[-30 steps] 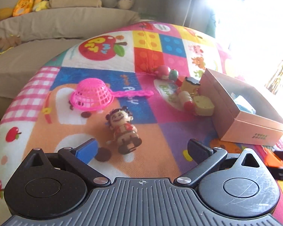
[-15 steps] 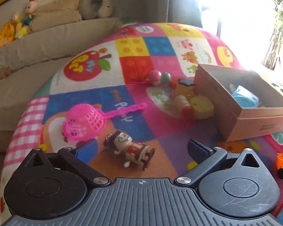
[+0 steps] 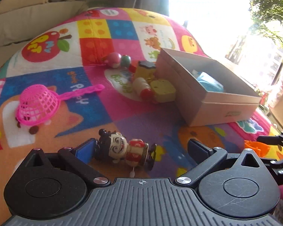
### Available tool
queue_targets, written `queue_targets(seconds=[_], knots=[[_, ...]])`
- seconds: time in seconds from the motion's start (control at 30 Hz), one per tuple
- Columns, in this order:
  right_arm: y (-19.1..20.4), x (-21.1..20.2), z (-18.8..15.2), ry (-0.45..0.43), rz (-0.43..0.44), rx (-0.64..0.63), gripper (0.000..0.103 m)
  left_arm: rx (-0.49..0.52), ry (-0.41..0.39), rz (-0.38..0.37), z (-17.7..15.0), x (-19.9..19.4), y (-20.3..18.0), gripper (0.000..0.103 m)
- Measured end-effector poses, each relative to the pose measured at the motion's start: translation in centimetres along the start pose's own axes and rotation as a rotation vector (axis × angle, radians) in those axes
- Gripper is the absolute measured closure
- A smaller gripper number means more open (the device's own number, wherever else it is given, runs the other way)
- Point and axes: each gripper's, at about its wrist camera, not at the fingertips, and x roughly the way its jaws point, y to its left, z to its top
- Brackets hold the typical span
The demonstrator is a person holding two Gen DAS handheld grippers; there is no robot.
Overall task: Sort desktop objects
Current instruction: 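Carry the orange toy into the pink box while the left tool carries the figurine there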
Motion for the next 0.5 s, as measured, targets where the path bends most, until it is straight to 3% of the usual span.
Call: queue_targets(seconds=[0.07,0.2,0.33,0.37,0.43,0.5], knots=[[0.0,0.0,0.0,0.002,0.0,0.001,0.008,0.035,-0.011,-0.01,-1.0,-0.7,-1.7,0.0],[-0.1,0.1,0.1,0.003,-0.001,0.006,0.007,0.056,-0.034,0.099,-1.4,-1.0,-3.8,0.0],[-0.1,0.0,0.1,0.0,-0.003,0.007,0.007,0.006,-0.012,0.19,-0.5,-0.3,-3.7,0.001],[-0.1,0.0,0.1,-0.002,-0.003,0.009,0.007,-0.006,-0.008,0.194,-0.4,-0.2,-3.6,0.003],[-0.1,0.0,0.1,-0.004,-0.006,0.009,0.007,-0.024,0.008,0.208,-0.3,0.1,-3.2,0.024],[0.0,0.1,0.1,-0.001,-0.009,0.003,0.007,-0.038,0.015,0.227,-0.3,0.2,-3.0,0.029]])
